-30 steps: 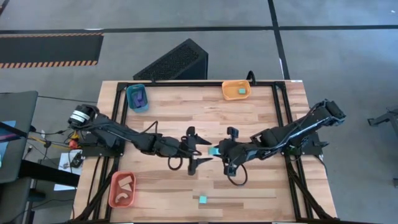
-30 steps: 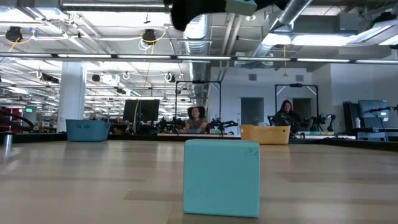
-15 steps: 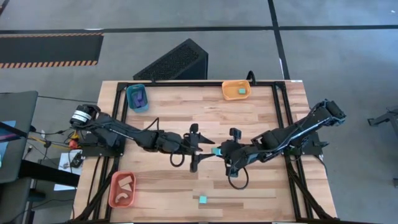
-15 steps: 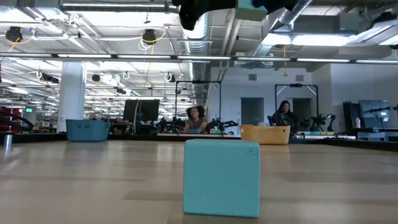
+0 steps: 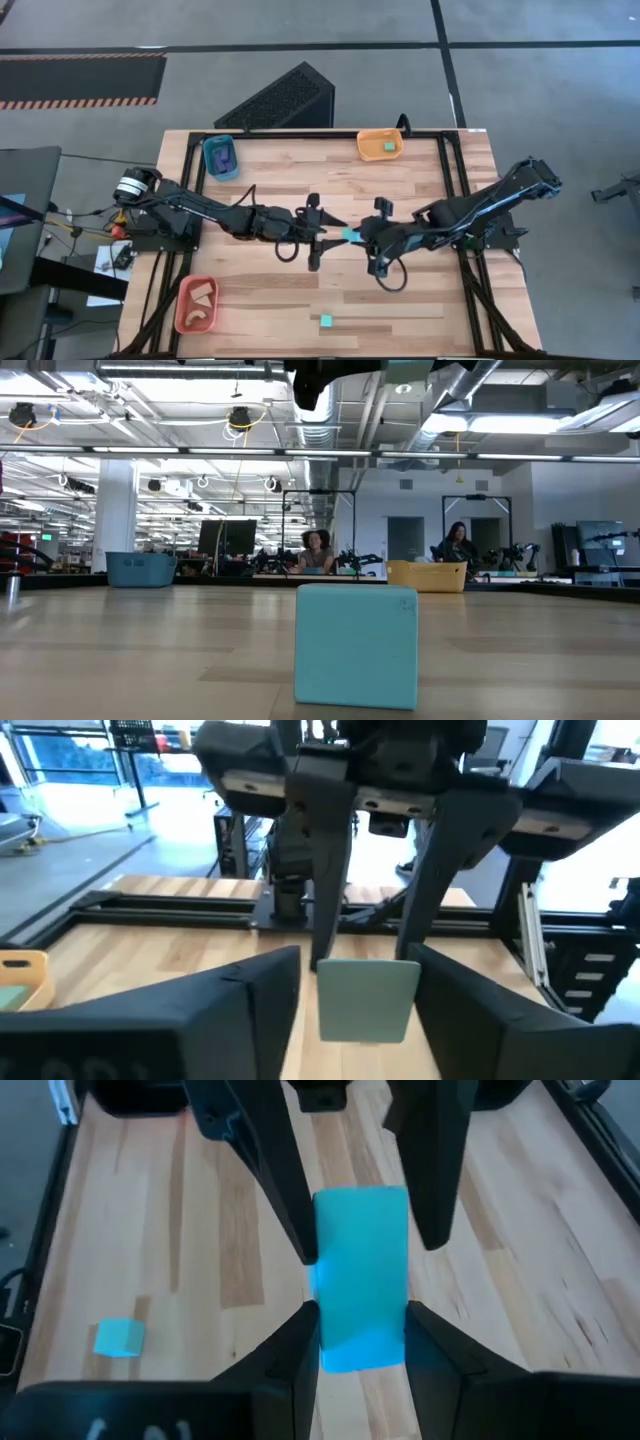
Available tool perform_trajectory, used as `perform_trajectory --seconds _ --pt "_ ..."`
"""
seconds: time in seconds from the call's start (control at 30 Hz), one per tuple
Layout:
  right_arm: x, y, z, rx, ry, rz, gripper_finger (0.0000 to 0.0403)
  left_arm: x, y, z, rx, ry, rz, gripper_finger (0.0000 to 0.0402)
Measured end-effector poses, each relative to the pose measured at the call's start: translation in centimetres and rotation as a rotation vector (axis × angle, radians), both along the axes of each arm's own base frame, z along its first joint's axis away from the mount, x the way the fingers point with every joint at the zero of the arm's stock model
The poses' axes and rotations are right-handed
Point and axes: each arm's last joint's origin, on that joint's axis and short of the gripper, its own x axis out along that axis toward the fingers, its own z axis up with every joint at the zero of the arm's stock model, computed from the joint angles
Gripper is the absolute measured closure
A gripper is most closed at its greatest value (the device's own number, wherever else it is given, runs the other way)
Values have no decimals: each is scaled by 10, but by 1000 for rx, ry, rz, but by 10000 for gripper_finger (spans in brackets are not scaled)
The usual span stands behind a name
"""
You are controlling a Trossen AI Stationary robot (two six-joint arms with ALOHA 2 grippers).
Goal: Sort & place blocks by color
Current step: Put the top light blue block into the yellow bin
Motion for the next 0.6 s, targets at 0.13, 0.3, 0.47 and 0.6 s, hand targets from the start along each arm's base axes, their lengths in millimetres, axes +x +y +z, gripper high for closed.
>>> perform_trajectory --seconds 0.13,0.3,0.47,0.6 --pt "-2 -5 3 -2 -6 -6 271 1 5 1 2 -6 28 191" --pt "-2 -5 4 -8 -8 0 271 2 5 5 -13 -56 -6 181" --pt "-2 -5 4 -11 -13 -1 271 2 5 5 -16 -58 -27 180" --pt "-3 -7 10 -8 -50 -10 271 2 5 4 -16 -46 -37 180"
